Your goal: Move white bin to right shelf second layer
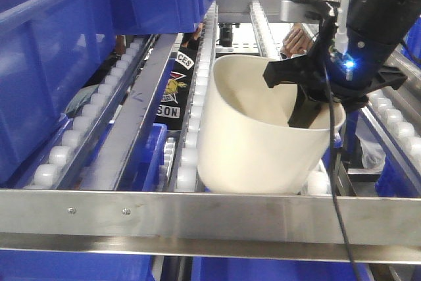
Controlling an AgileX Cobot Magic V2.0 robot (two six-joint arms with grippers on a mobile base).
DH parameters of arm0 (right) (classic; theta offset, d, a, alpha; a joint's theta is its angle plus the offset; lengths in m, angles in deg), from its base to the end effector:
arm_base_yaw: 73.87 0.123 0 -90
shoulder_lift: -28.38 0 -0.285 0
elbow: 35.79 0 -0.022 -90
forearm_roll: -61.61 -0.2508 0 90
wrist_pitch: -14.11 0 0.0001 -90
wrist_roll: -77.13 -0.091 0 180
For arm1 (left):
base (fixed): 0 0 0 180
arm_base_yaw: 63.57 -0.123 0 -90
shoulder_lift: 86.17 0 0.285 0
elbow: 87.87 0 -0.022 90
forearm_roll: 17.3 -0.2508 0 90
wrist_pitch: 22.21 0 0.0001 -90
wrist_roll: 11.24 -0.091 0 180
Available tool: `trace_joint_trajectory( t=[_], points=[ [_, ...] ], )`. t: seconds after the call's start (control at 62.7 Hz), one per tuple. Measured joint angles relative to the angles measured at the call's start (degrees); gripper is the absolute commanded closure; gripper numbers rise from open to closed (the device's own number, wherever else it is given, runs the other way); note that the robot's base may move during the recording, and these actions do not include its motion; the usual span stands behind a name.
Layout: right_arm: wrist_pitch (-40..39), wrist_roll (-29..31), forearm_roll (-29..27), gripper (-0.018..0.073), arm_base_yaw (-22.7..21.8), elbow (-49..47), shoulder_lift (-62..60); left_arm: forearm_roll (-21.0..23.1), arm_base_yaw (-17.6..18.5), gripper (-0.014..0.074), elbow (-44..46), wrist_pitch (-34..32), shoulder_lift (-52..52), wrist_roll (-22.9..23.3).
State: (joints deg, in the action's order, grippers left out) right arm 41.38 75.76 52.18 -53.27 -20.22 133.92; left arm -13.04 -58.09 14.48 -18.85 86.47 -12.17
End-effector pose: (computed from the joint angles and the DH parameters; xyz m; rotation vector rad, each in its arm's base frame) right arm 0.3256 0.1297 0.2098 -0.2741 2.5936 0.2901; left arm 0.0560 -0.0058 0.2057 0.0325 1.5432 -0.1252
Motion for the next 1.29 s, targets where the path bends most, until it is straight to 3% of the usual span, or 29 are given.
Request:
trace_joint_trajectory(
  t=[0.096,0.495,0.575,0.622,0.75,0.798,1.133,1.293],
  points=[
    [-0.4,0.0,0.1,0.0069,0.0,0.0,-1.3,0.0,0.0,0.0512,0.0,0.0,0.0,0.0],
    [-0.8,0.1,0.4,0.0076,0.0,0.0,-11.3,0.0,0.0,0.0512,0.0,0.0,0.0,0.0],
    [-1.2,0.1,0.4,0.0136,0.0,0.2,-14.5,0.0,0.0,0.0512,0.0,0.0,0.0,0.0],
    [-2.1,0.1,0.4,0.0217,0.0,0.7,-16.4,0.0,0.0,0.0512,0.0,0.0,0.0,0.0],
    [-6.4,0.1,0.4,0.0529,0.0,4.4,-23.9,0.0,0.0,0.0512,0.0,0.0,0.0,0.0],
    [-8.6,0.1,0.4,0.0490,0.0,6.5,-26.9,0.0,0.0,0.0512,0.0,0.0,0.0,0.0],
    [-26.1,0.1,0.4,0.0506,0.0,25.2,-48.3,0.0,0.0,0.0512,0.0,0.0,0.0,0.0],
    [-28.0,0.1,0.4,0.0507,0.0,28.5,-52.0,0.0,0.0,0.0512,0.0,0.0,0.0,0.0]
  ],
)
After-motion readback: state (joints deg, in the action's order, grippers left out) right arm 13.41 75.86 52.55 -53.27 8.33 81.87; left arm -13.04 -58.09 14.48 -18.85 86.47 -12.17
